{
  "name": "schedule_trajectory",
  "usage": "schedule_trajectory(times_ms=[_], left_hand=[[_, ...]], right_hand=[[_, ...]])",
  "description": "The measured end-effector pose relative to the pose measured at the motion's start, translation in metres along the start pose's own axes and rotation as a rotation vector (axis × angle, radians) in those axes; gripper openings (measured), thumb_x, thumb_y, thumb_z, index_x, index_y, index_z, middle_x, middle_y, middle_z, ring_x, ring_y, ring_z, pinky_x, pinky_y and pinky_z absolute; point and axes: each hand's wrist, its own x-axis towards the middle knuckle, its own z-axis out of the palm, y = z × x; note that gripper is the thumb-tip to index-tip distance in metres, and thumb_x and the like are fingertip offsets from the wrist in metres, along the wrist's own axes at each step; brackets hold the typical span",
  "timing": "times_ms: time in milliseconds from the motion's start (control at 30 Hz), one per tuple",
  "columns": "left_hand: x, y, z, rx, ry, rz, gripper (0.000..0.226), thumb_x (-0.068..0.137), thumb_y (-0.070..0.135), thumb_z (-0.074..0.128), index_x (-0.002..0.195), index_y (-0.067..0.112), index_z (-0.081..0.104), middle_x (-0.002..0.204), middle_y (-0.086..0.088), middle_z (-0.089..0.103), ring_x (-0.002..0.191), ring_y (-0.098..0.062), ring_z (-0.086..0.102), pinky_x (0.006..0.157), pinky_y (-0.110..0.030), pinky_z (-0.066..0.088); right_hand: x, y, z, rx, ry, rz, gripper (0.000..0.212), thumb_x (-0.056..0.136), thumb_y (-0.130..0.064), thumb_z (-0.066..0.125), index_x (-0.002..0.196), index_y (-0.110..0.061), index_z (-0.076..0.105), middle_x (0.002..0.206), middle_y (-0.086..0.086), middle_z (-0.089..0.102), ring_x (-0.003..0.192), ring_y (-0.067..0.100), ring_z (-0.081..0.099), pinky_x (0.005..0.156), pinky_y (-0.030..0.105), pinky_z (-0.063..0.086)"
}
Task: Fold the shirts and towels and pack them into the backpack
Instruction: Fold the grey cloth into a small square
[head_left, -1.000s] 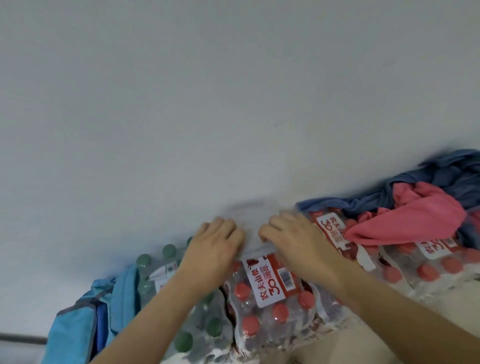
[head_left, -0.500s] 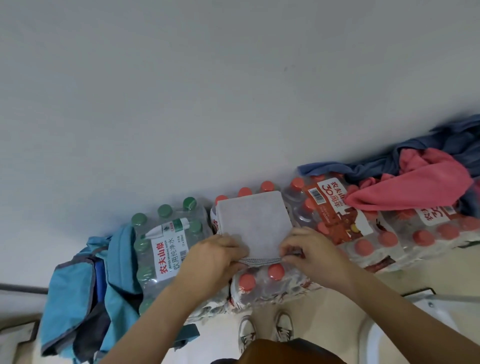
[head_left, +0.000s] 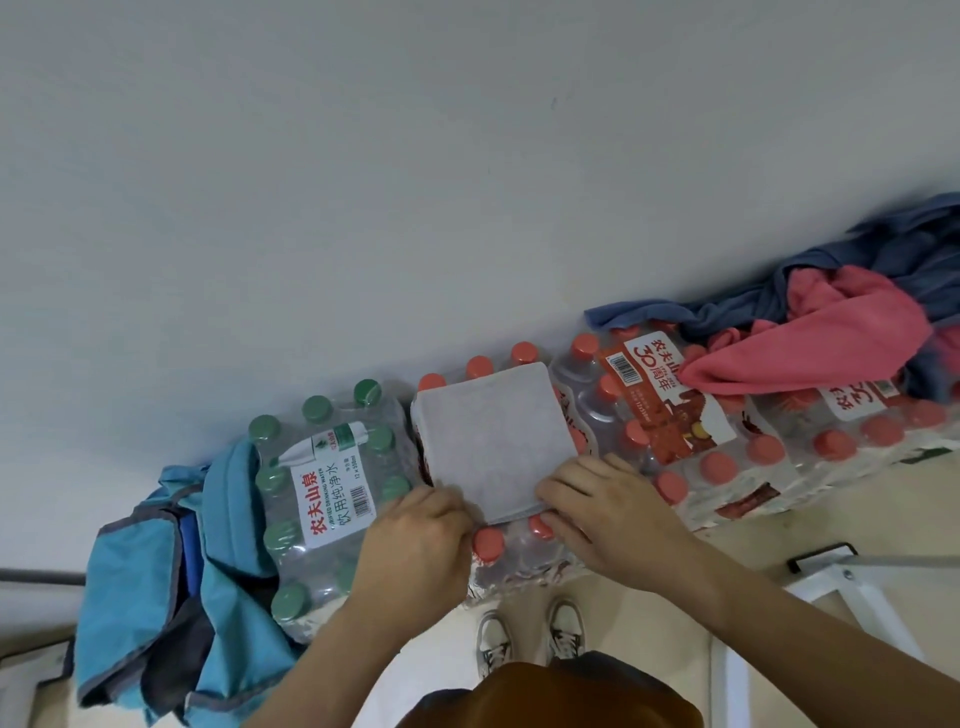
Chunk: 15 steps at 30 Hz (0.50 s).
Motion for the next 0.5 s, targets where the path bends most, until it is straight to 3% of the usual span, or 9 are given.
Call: schedule_trajectory(times_ms=[33,133,200,267,367,433,500], left_hand=[[0.000,0.003,-0.002,0.010,0.005,-0.009,0.010,0.082,0.028,0.057,0.077,0.026,0.066,0.073,0.012,0.062,0.063,-0.011,0.057,0.056,-0.030,0.050],[0.013,0.010,-0.011,0.019,0.114,-0.077,0.011,0.086,0.024,0.062,0.076,0.020,0.059,0.062,0.006,0.057,0.050,-0.013,0.053,0.042,-0.027,0.044],[0.036,0.003,-0.013,0.068,0.189,-0.106,0.005,0.081,0.018,0.067,0.084,0.017,0.063,0.077,0.002,0.062,0.065,-0.018,0.057,0.047,-0.029,0.047],[0.067,-0.009,-0.013,0.116,0.191,-0.098,0.021,0.081,0.019,0.060,0.100,0.013,0.065,0.101,-0.003,0.064,0.087,-0.025,0.058,0.062,-0.034,0.053],[0.107,-0.018,-0.020,0.128,-0.079,-0.124,0.050,0.087,0.030,0.056,0.134,0.018,0.046,0.133,-0.003,0.052,0.120,-0.027,0.048,0.097,-0.041,0.043],[0.128,-0.023,-0.026,0.126,-0.261,-0.182,0.057,0.083,0.039,0.058,0.136,0.026,0.039,0.129,-0.002,0.054,0.118,-0.026,0.049,0.096,-0.040,0.039],[0.141,-0.026,-0.029,0.093,-0.374,-0.216,0.051,0.078,0.042,0.061,0.124,0.028,0.044,0.115,-0.002,0.060,0.105,-0.027,0.056,0.081,-0.039,0.042]], right_hand=[[0.001,0.001,0.000,0.047,0.013,0.025,0.010,0.086,-0.033,0.061,0.094,-0.027,0.062,0.090,-0.013,0.059,0.085,0.007,0.055,0.074,0.022,0.036],[0.006,0.003,0.001,0.166,0.065,0.148,0.022,0.091,-0.040,0.048,0.085,-0.028,0.065,0.081,-0.015,0.060,0.078,0.006,0.054,0.068,0.028,0.042],[0.013,0.002,0.004,0.142,0.096,0.195,0.028,0.088,-0.043,0.047,0.078,-0.027,0.066,0.074,-0.014,0.062,0.071,0.010,0.058,0.065,0.030,0.044],[0.020,-0.002,0.006,0.077,0.116,0.241,0.025,0.084,-0.046,0.051,0.072,-0.027,0.062,0.068,-0.011,0.062,0.064,0.013,0.060,0.064,0.028,0.040],[0.028,-0.010,0.005,-0.011,0.126,0.270,0.023,0.078,-0.042,0.069,0.090,-0.026,0.057,0.081,-0.007,0.062,0.071,0.017,0.062,0.066,0.031,0.042],[0.032,-0.014,0.001,-0.050,0.074,0.265,0.046,0.075,-0.037,0.073,0.115,-0.026,0.053,0.104,-0.001,0.057,0.091,0.019,0.059,0.076,0.036,0.048],[0.038,-0.017,0.000,-0.085,0.043,0.214,0.066,0.068,-0.027,0.077,0.127,-0.024,0.048,0.123,0.003,0.051,0.106,0.021,0.055,0.082,0.039,0.050]])
